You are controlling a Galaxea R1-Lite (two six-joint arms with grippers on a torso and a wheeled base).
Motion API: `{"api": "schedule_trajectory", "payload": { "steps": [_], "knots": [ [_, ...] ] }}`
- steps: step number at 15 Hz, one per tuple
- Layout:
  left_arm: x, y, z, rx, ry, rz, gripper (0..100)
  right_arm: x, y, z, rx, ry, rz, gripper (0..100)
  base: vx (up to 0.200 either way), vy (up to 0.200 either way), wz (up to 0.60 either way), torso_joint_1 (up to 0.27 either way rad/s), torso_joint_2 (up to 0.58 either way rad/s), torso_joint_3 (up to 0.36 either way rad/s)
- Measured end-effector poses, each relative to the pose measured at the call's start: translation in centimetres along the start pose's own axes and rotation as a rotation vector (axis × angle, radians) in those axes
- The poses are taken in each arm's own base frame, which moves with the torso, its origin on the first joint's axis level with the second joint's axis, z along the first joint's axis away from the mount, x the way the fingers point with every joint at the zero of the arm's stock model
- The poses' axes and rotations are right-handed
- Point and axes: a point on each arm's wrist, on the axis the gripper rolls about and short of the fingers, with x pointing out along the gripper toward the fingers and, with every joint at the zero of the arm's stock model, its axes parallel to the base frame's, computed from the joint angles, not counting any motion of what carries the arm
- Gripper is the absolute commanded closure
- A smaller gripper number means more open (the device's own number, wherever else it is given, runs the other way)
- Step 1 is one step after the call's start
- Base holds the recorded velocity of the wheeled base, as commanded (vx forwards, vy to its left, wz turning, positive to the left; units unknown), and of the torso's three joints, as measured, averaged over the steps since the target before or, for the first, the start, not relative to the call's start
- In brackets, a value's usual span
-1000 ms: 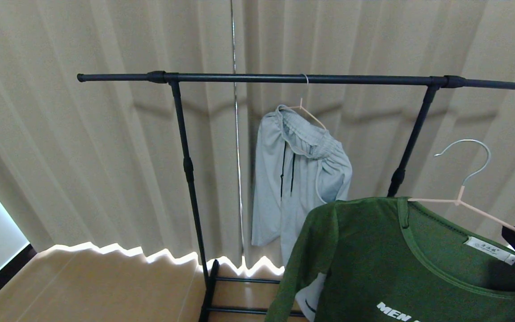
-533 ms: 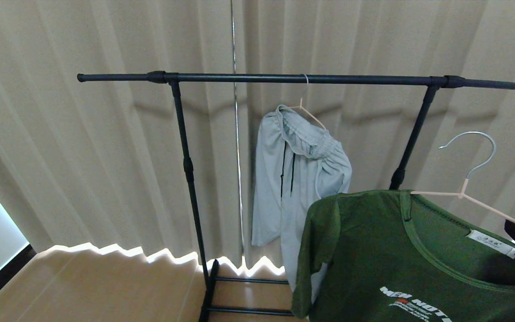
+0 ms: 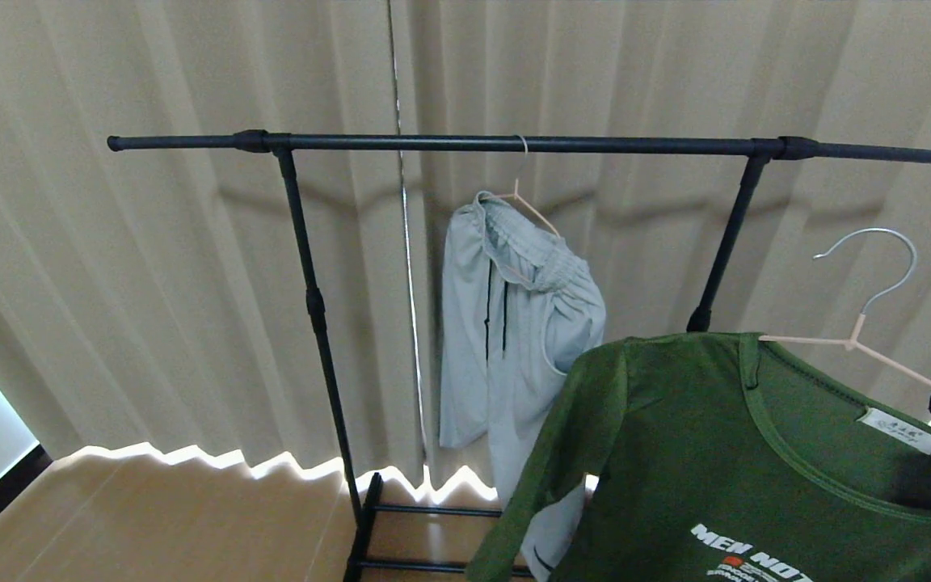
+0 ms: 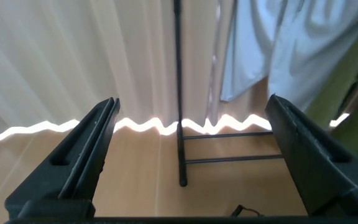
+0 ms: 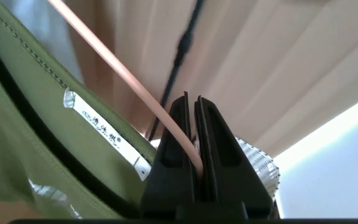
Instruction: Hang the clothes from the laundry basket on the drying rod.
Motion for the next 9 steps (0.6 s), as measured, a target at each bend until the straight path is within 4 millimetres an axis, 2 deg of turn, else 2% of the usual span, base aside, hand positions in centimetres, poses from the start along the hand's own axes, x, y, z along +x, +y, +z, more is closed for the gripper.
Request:
{"api": "schedule_trajectory", "payload": {
  "steps": [3, 9],
  "knots": [
    [0.0, 0.0, 0.01, -0.005, -0.001, -0.001, 0, -0.02, -0.02, 0.06, 0.001, -0.003, -0.002, 100, 0.0, -0.2, 0.0, 0.004, 0.0, 0.004],
    [0.0, -0.01, 0.01, 0.001, 0.0, -0.005, 0, -0.23, -0.74, 0.17, 0.012, -0.009, -0.062, 100, 0.0, 0.0, 0.0, 0.0, 0.0, 0.0]
  ]
}}
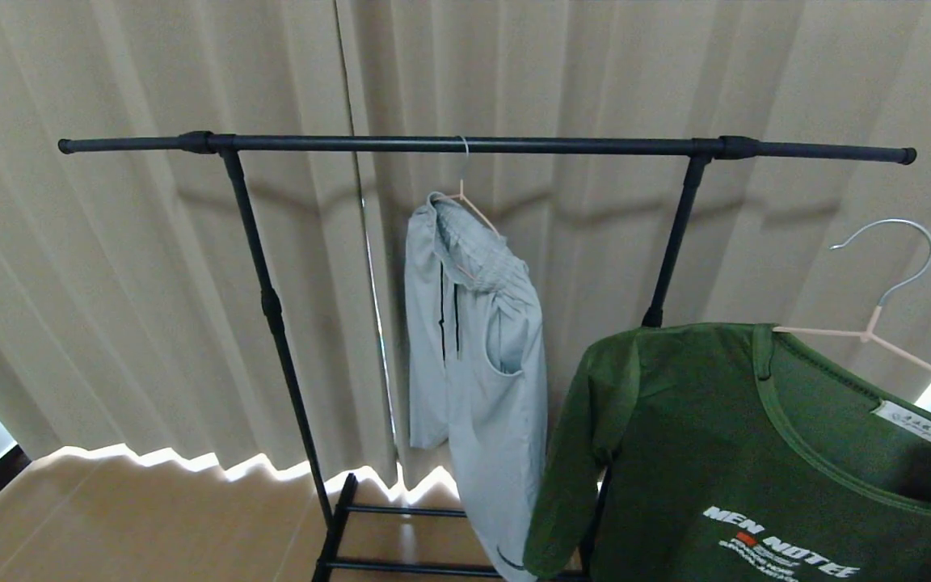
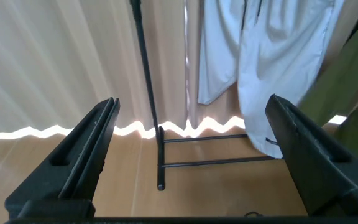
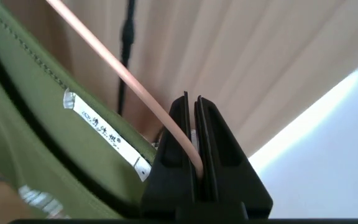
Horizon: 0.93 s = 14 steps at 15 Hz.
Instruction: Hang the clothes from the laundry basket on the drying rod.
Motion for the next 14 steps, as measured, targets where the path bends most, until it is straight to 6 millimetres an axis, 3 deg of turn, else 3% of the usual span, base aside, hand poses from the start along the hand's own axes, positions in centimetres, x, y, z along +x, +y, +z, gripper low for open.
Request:
{"api": "schedule_trajectory", "payload": {
  "steps": [4, 14],
  "knots": [
    [0.0, 0.0, 0.0, 0.027, 0.0, 0.001, 0, 0.2, -0.7, 0.0, 0.002, 0.023, -0.061, 100, 0.0, 0.0, 0.0, 0.0, 0.0, 0.0],
    [0.0, 0.0, 0.0, 0.027, -0.005, 0.001, 0, 5.2, 0.1, 4.3, -0.008, 0.001, -0.027, 100, 0.2, 0.0, 0.0, 0.003, 0.01, 0.003]
  ]
}}
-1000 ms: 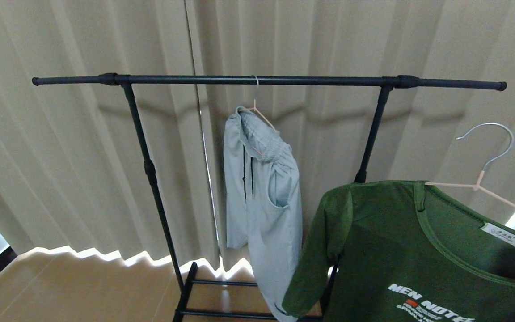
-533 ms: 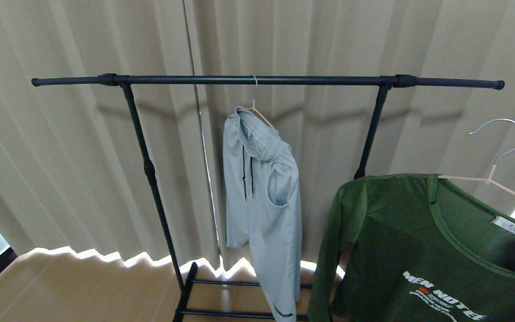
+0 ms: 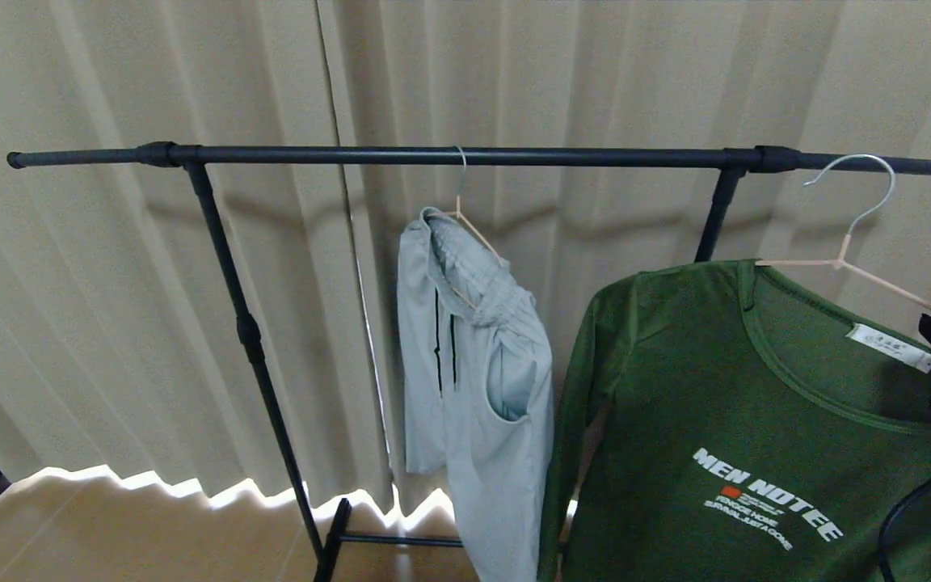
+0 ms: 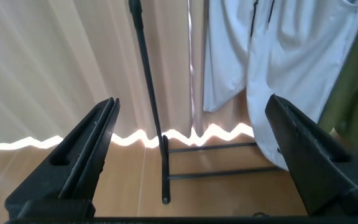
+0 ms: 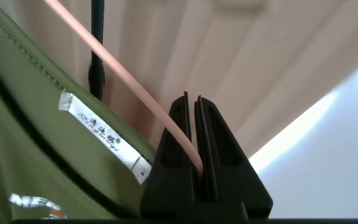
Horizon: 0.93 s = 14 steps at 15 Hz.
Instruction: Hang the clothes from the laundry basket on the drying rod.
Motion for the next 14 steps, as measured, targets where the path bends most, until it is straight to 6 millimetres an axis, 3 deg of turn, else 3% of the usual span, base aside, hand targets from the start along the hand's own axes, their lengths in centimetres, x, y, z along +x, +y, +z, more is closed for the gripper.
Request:
{"api": "schedule_trajectory", "payload": {
  "steps": [5, 14],
  "knots": [
    [0.0, 0.0, 0.0, -0.003, 0.0, 0.0, 0, 1.9, 1.2, 1.7, -0.007, -0.009, -0.01, 100, 0.2, 0.0, 0.0, 0.003, 0.0, 0.003],
    [0.0, 0.0, 0.0, 0.004, 0.0, 0.0, 0, 5.6, 2.9, 3.1, -0.019, 0.015, -0.044, 100, 0.0, 0.0, 0.0, 0.0, 0.0, 0.0]
  ]
}}
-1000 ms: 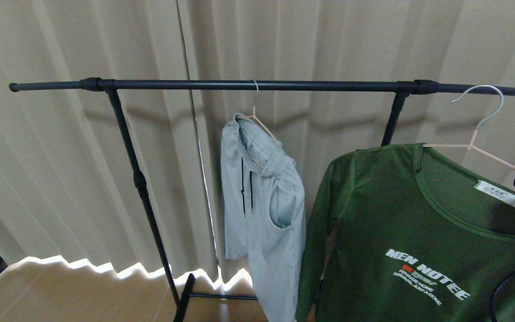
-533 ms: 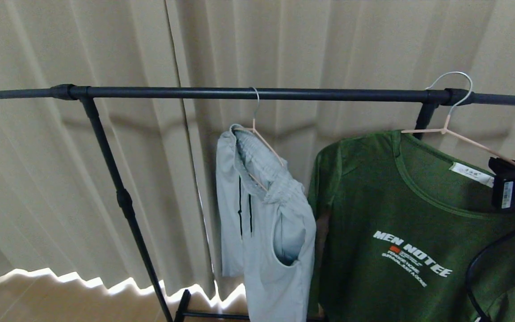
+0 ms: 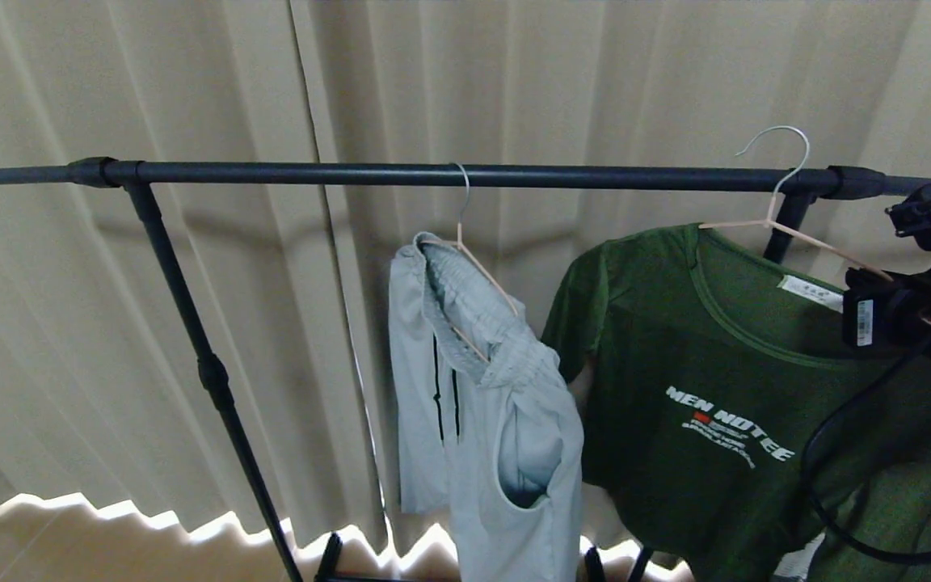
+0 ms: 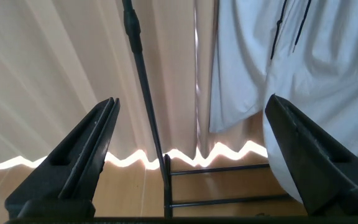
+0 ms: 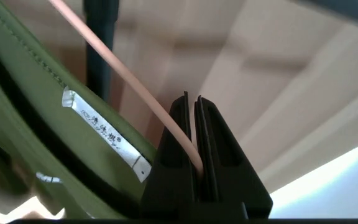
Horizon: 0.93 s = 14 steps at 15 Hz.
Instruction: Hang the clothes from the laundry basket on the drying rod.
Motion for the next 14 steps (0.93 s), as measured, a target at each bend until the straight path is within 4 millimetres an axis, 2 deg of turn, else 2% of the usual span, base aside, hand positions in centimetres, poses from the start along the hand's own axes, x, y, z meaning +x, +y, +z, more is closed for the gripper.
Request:
{"api": "schedule_trajectory", "payload": {
  "steps": [3, 7, 14],
  "knots": [
    [0.0, 0.0, 0.0, -0.001, 0.0, 0.0, 0, 1.5, 1.0, 0.2, -0.008, 0.02, -0.028, 100, 0.0, 0.0, 0.0, 0.0, 0.0, 0.0],
    [0.0, 0.0, 0.0, -0.001, 0.001, 0.003, 0, 2.5, 3.1, -0.2, -0.017, 0.011, -0.007, 100, 0.0, 0.0, 0.0, 0.0, 0.0, 0.0],
    [0.0, 0.0, 0.0, -0.005, 0.001, 0.004, 0, 2.4, 6.3, -1.2, -0.047, 0.014, 0.072, 100, 0.0, 0.0, 0.0, 0.0, 0.0, 0.0]
  ]
}}
